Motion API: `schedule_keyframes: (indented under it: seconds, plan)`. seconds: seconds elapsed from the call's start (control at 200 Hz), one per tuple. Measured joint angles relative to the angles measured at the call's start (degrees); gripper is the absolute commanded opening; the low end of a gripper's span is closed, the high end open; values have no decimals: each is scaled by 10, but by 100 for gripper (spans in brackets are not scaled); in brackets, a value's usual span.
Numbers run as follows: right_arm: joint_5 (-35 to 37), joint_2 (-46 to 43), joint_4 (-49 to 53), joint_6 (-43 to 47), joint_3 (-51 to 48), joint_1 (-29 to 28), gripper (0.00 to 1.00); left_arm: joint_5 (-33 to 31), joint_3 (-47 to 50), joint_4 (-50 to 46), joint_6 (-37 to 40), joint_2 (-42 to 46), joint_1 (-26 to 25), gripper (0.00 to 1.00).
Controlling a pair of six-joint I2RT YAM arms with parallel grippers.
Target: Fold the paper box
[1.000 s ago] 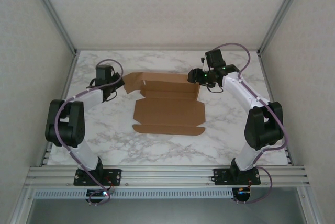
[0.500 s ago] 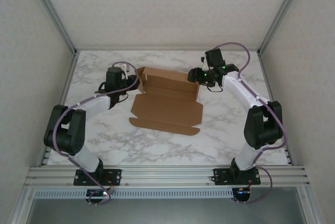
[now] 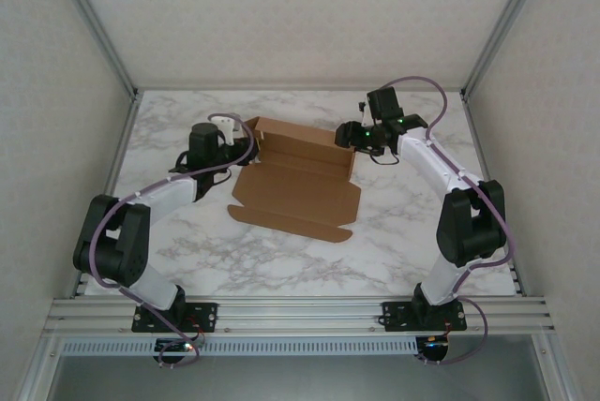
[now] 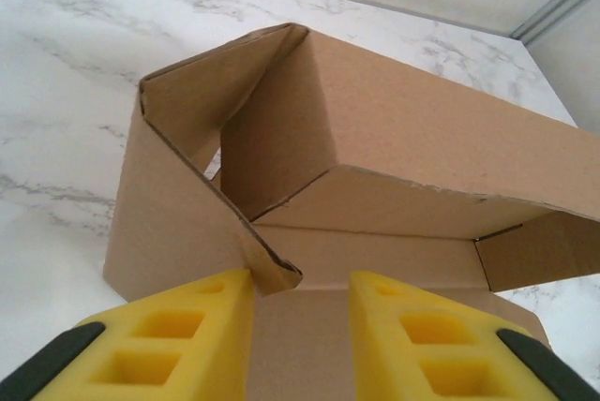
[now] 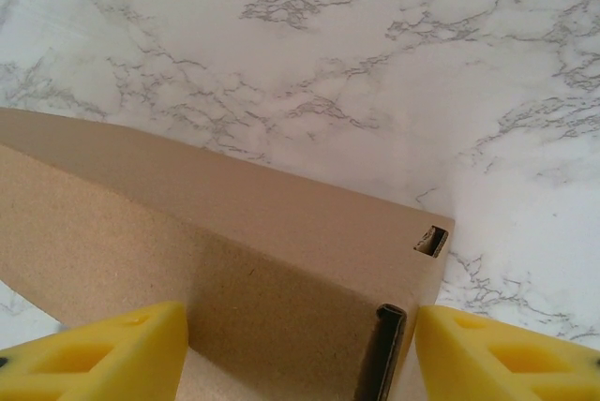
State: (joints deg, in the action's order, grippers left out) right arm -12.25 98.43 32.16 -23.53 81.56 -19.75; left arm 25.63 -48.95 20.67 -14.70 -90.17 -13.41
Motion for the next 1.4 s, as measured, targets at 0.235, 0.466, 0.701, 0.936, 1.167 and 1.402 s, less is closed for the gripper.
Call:
schedule_keyframes:
  seconds: [0.235, 0.466, 0.701, 0.936, 1.167, 1.402]
  plan:
    - [0, 4, 2, 2, 3, 0, 65, 18, 40, 39, 1, 48, 0, 33]
    - [1, 26, 3, 11, 29, 0, 65, 14, 60, 48, -1, 186, 0, 35]
    - [2, 28, 3, 19, 30, 0, 65, -79, 80, 77, 2, 282, 17, 34]
    - [2, 28, 3, 19, 31, 0, 65, -137, 54, 85, 22, 154, 113, 34]
    - [1, 28, 4, 19, 32, 0, 65, -107, -10, 38, 82, -6, 115, 33]
    - [0, 30, 5, 19, 34, 0, 65, -39, -46, -19, 140, -63, 104, 34]
